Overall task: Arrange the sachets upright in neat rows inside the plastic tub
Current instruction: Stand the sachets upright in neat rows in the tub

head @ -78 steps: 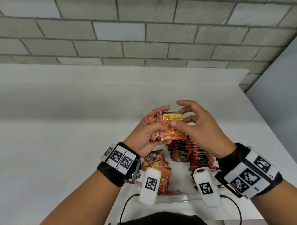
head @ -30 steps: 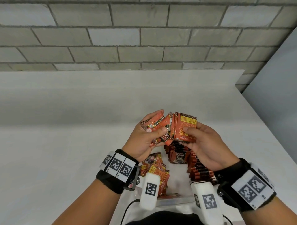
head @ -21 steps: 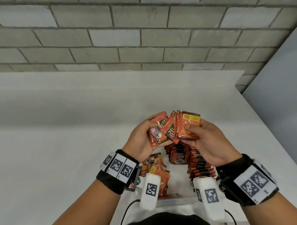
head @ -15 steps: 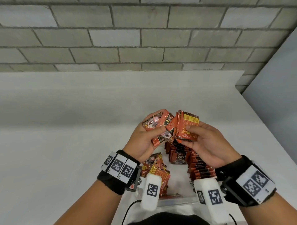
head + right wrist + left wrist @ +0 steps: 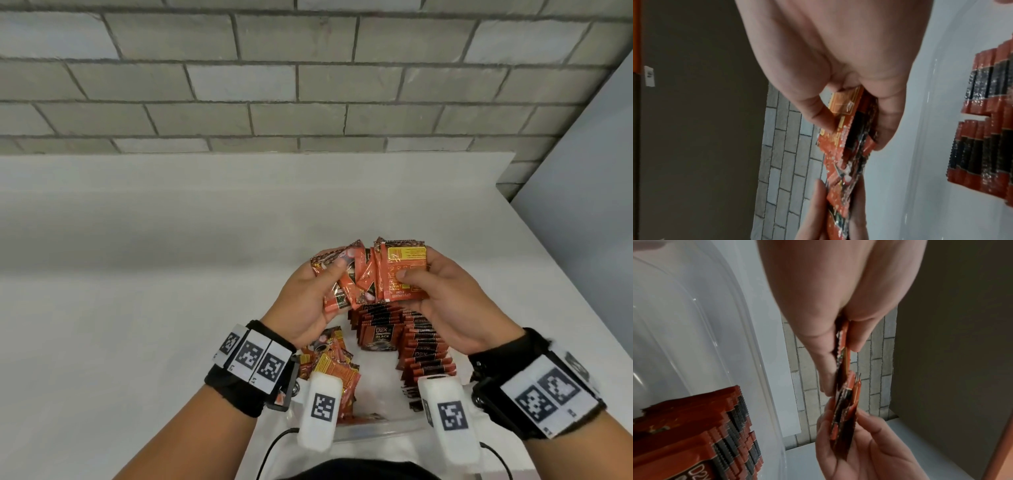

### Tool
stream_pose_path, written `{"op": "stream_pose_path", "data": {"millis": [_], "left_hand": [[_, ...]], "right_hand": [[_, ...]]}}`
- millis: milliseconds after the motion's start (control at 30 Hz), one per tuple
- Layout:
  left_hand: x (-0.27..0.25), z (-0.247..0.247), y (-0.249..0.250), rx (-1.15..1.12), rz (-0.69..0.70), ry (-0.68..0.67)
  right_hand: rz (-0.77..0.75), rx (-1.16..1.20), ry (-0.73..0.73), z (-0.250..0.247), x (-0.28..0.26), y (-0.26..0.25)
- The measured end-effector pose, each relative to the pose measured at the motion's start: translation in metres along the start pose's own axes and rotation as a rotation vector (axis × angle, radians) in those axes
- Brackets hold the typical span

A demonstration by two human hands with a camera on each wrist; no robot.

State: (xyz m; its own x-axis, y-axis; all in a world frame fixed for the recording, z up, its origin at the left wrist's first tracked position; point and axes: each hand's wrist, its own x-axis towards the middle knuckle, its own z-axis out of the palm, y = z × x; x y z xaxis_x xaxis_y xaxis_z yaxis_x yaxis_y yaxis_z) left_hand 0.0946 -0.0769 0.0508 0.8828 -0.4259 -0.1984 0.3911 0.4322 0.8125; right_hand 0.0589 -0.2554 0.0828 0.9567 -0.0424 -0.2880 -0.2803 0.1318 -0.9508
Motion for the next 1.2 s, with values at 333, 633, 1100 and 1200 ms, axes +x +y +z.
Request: {"op": "stream_pose_path", "data": {"millis": [333, 633, 1100, 1200], "left_hand": [[0.000, 0.016, -0.003, 0.022, 0.017, -0.104], [-0.005, 0.013, 0.001, -0.126, -0.183, -0.200], [-0.007, 0.016, -0.006, -0.120, -0.087, -0.305], [-0.008, 0.018, -0.008, -0.135, -0.079, -0.326]], "right_hand": [[-0.154, -0.329, -0.126, 0.023, -0.005, 0.001], [-0.352, -1.008, -0.037, 0.028, -0.028, -0.022], [-0.541, -1.157, -0.235, 0.030, -0.024, -0.013], [-0.531, -1.135, -0.253, 0.029, -0.023, -0.012]]}}
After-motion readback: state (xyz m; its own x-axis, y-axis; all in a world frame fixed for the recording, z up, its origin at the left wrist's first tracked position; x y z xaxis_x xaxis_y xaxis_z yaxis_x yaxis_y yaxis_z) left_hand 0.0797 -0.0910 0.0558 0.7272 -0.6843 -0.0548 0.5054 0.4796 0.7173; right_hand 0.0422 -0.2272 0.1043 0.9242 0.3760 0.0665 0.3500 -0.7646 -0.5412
